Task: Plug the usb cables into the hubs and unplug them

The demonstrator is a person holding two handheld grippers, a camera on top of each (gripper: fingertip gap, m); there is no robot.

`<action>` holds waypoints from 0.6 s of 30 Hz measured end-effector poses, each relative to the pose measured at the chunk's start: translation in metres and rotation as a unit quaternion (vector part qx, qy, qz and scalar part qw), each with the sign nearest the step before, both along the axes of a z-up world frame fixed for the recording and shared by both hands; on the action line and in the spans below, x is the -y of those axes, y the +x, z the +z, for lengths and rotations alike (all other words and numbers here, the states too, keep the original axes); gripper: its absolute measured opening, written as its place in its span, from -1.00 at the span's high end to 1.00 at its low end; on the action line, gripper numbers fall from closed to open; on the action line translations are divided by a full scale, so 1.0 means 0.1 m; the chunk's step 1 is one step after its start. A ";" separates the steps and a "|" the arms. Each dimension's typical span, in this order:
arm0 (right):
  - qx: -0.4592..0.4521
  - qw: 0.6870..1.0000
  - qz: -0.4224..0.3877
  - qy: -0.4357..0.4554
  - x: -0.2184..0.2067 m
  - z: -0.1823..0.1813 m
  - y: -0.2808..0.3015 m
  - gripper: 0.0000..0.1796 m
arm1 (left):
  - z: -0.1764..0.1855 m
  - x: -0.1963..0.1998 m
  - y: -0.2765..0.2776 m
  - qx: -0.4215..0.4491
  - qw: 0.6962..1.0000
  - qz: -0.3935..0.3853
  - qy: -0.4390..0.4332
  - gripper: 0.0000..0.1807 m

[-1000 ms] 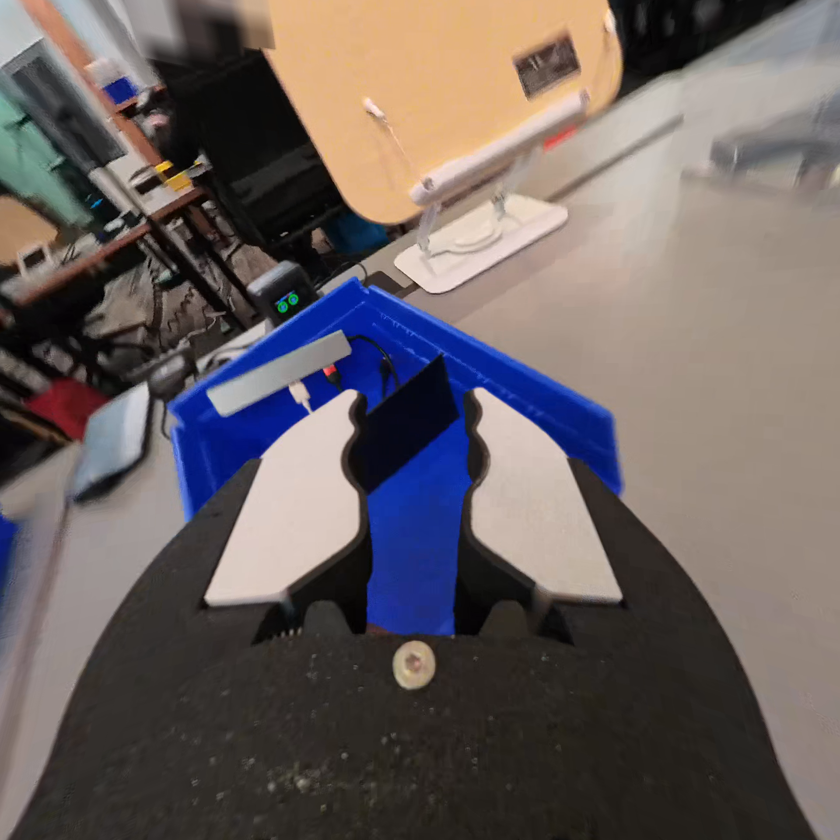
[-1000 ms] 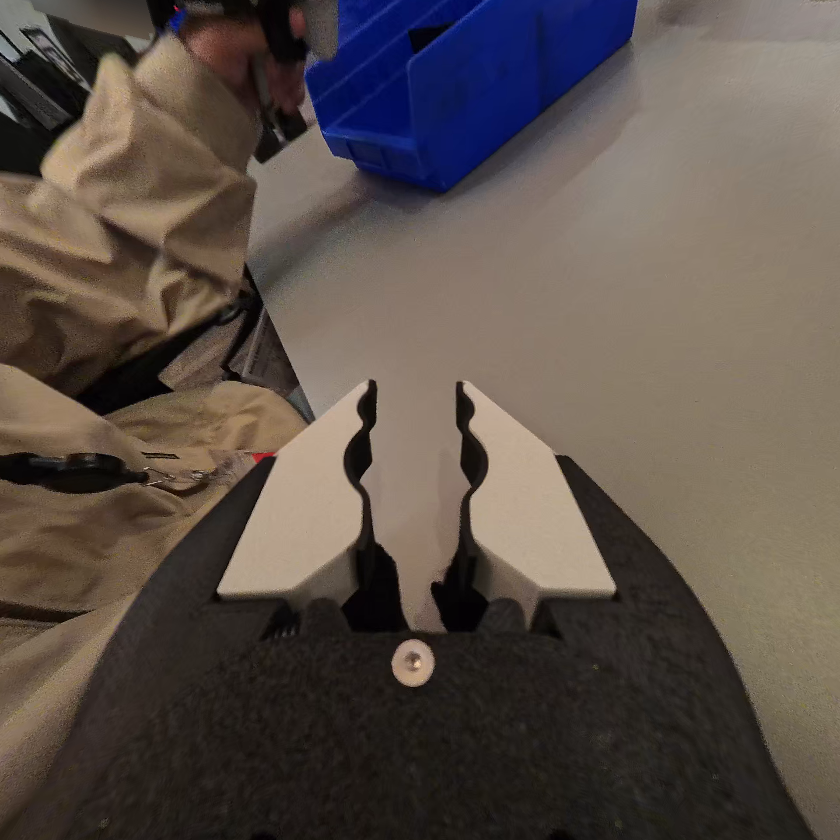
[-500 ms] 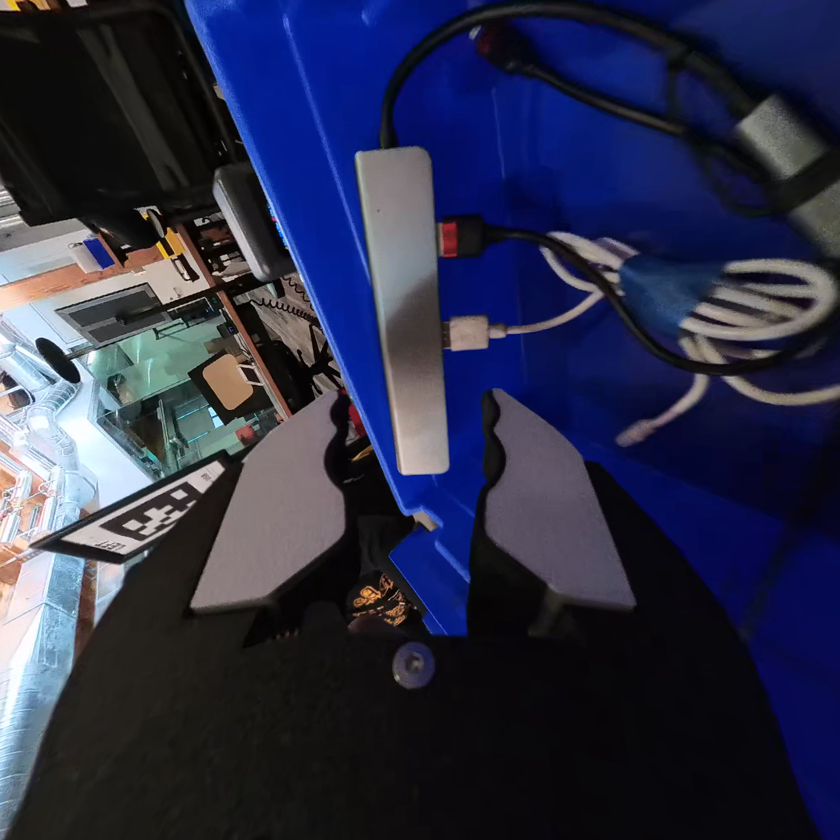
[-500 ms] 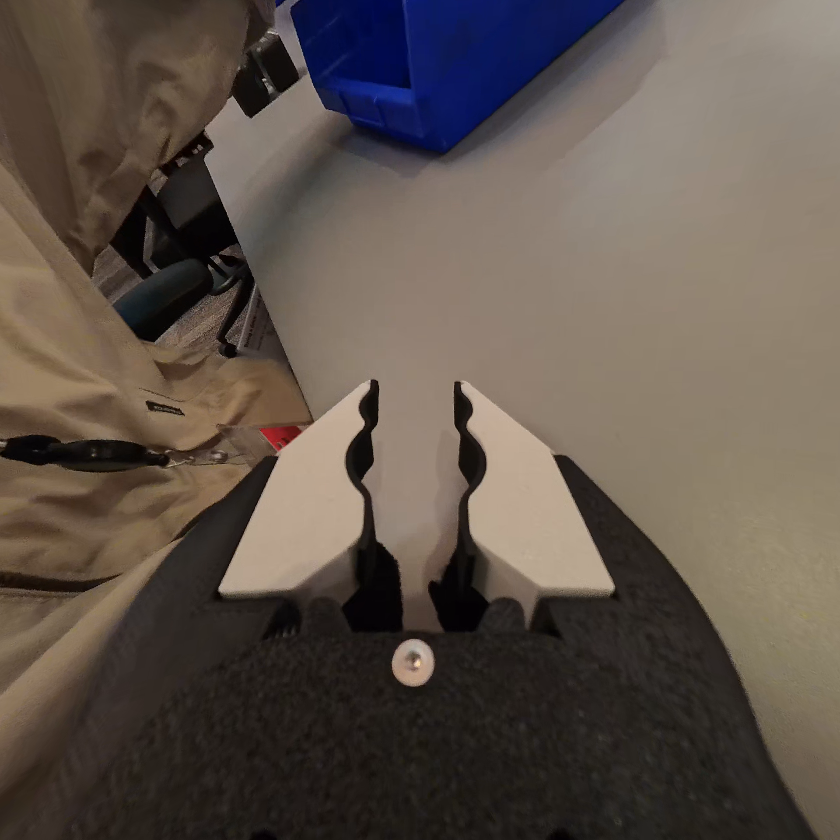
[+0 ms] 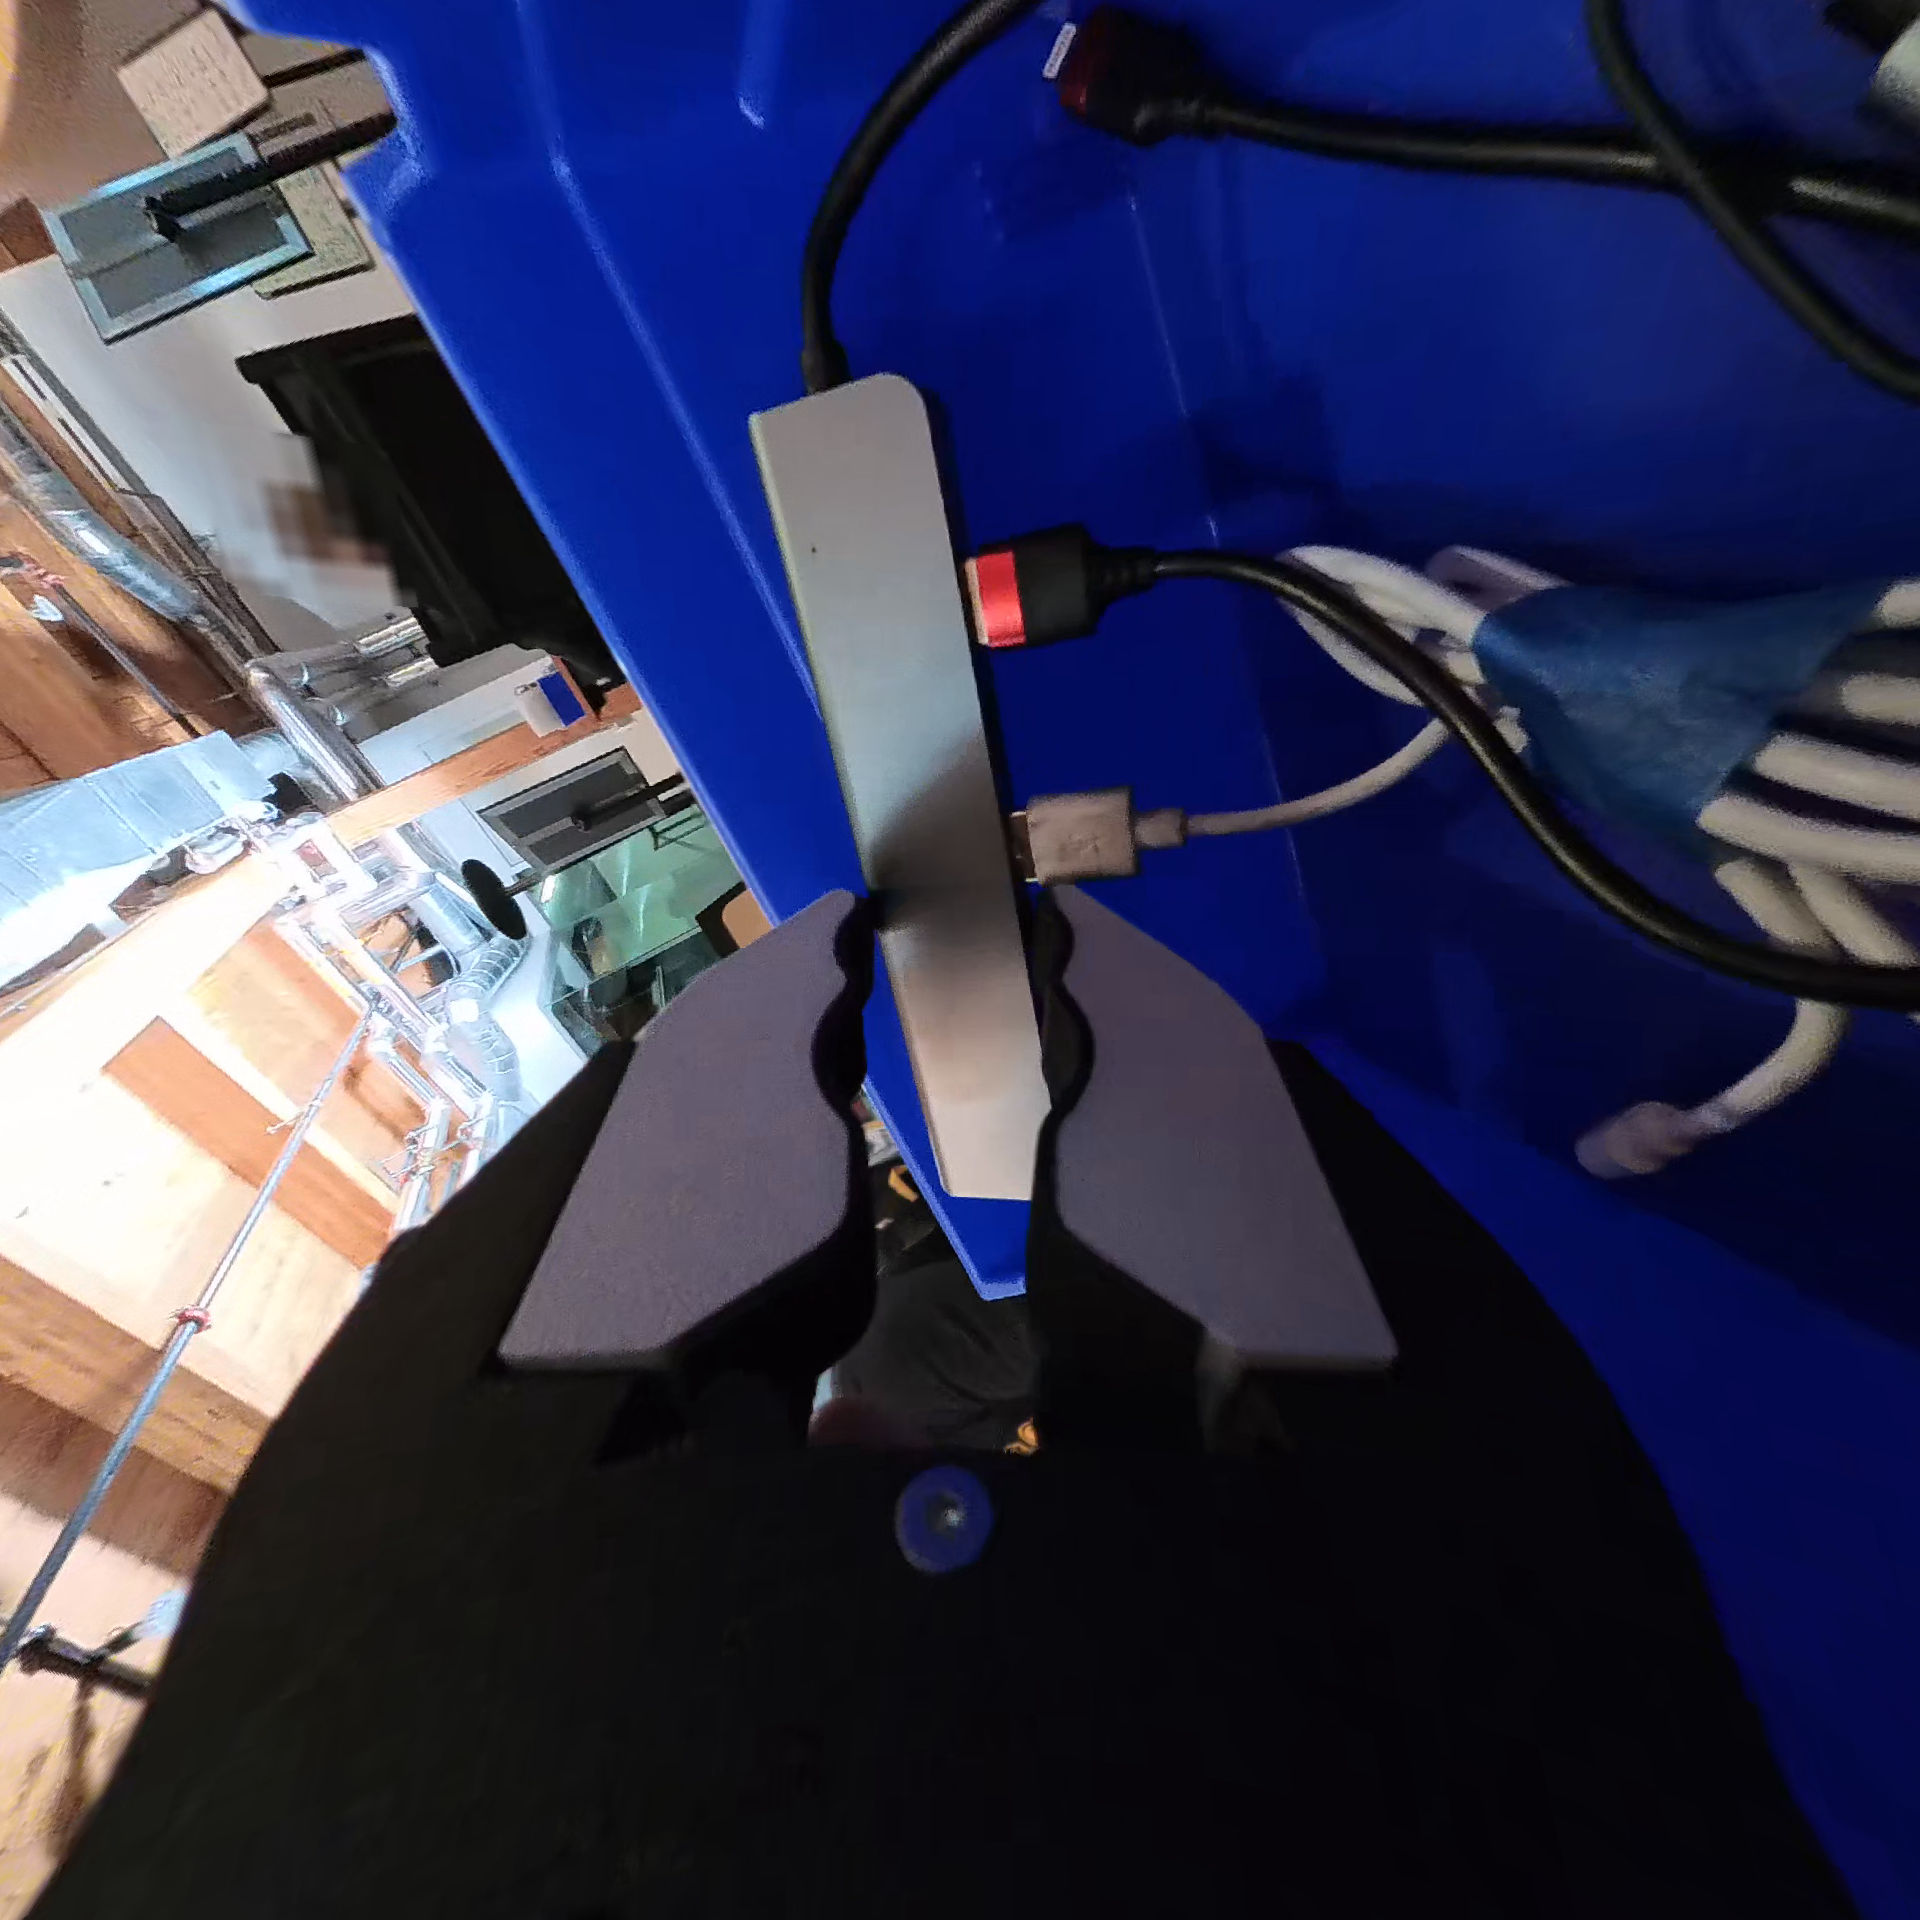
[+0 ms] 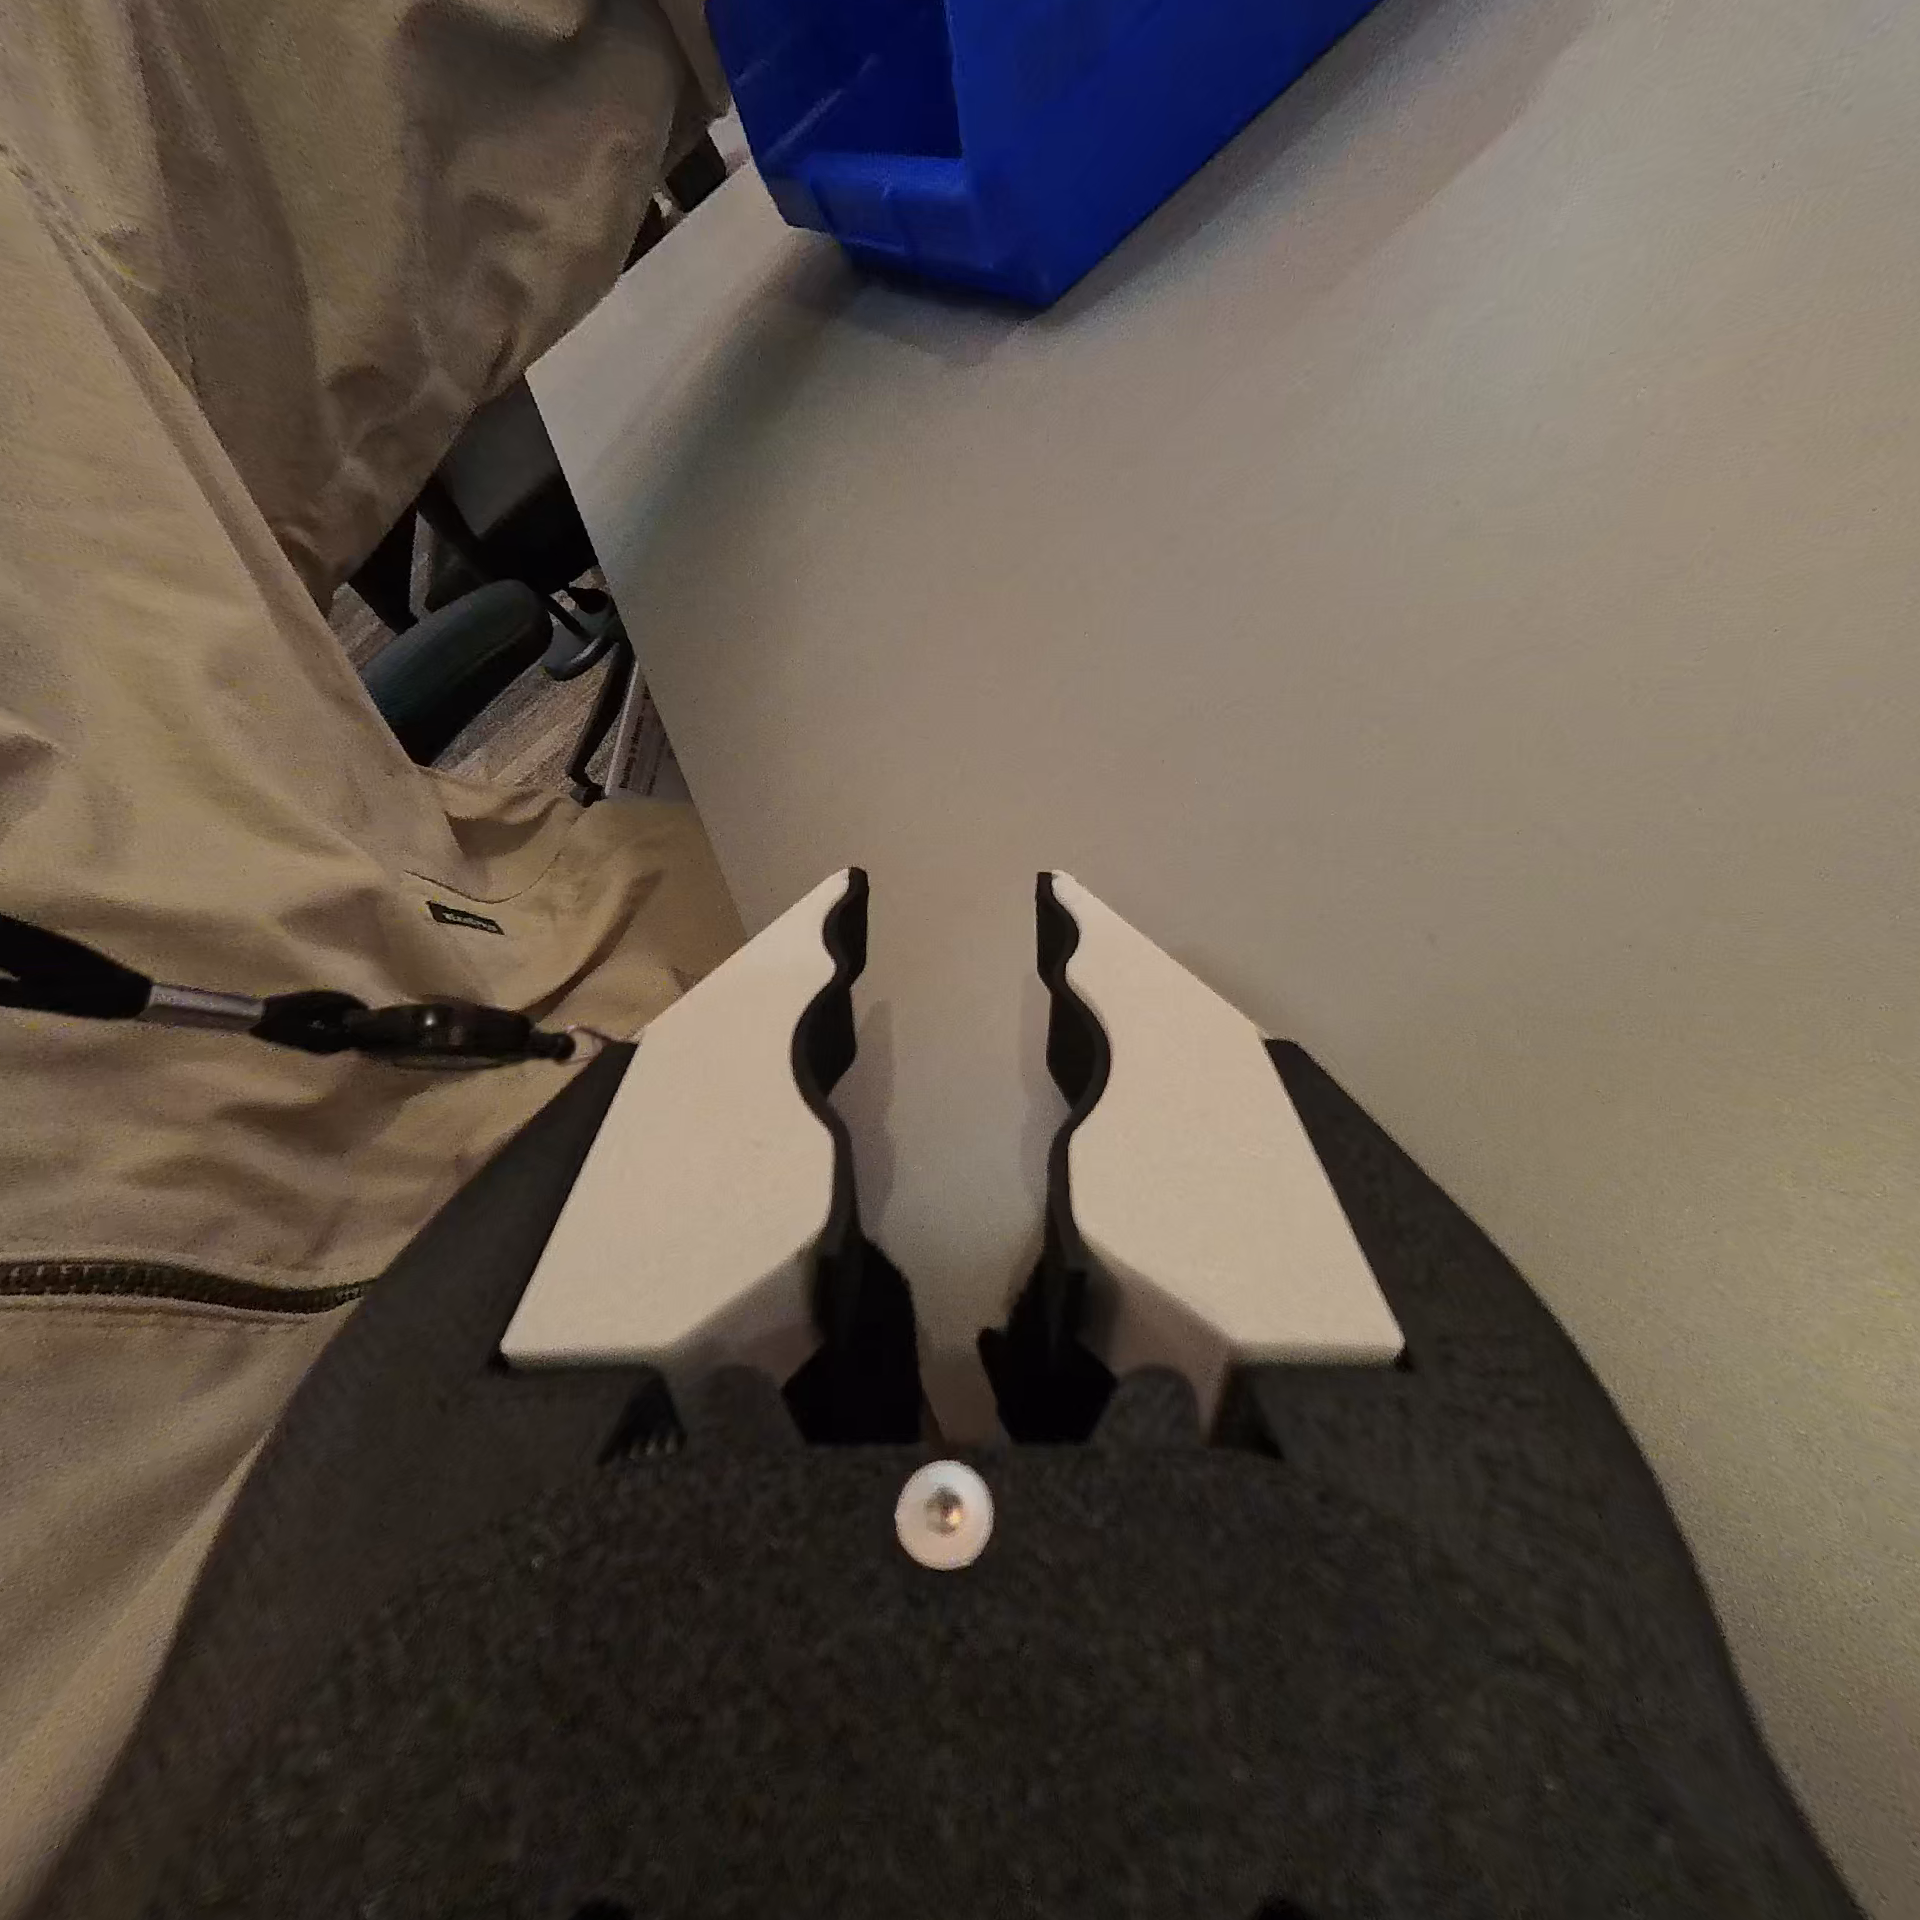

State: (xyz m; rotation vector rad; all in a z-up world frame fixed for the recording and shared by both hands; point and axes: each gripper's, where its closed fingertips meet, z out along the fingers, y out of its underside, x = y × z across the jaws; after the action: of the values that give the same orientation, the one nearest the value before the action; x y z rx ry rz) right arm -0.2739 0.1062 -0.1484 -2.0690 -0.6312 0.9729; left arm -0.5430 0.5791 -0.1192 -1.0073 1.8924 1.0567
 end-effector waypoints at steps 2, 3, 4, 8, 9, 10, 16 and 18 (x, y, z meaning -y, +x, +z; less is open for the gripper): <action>-0.002 1.000 0.003 -0.001 0.00 0.01 -0.01 0.65 | -0.02 -0.02 -0.02 0.012 1.000 0.015 -0.010 0.63; -0.003 1.000 0.004 -0.002 0.01 0.01 -0.01 0.65 | -0.03 -0.02 -0.02 0.014 1.000 0.017 -0.014 0.60; -0.004 1.000 0.005 -0.003 0.01 0.01 -0.01 0.65 | -0.03 -0.03 -0.02 0.015 1.000 0.018 -0.014 0.58; -0.008 1.000 0.007 -0.005 0.01 0.01 -0.02 0.65 | 0.01 -0.06 -0.01 0.010 1.000 0.019 -0.002 0.67; -0.009 1.000 0.007 -0.006 0.01 0.02 -0.02 0.65 | 0.02 -0.07 -0.01 0.008 1.000 0.023 -0.001 0.67; -0.010 1.000 0.007 -0.005 0.01 0.02 -0.02 0.66 | 0.04 -0.07 -0.01 0.007 1.000 0.028 0.006 0.67; -0.038 0.999 -0.008 -0.001 -0.05 0.10 0.01 0.67 | 0.44 0.04 0.01 0.034 0.998 0.035 0.041 0.68; -0.050 0.999 -0.015 0.005 -0.07 0.15 0.03 0.67 | 0.76 0.09 0.00 0.060 0.995 0.044 0.060 0.68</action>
State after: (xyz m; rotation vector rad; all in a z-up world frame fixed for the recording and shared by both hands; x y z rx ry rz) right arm -0.2711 0.1135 -0.1335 -2.0018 -0.5493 1.0468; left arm -0.5430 0.5698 -0.0433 -1.0676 1.6813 1.1205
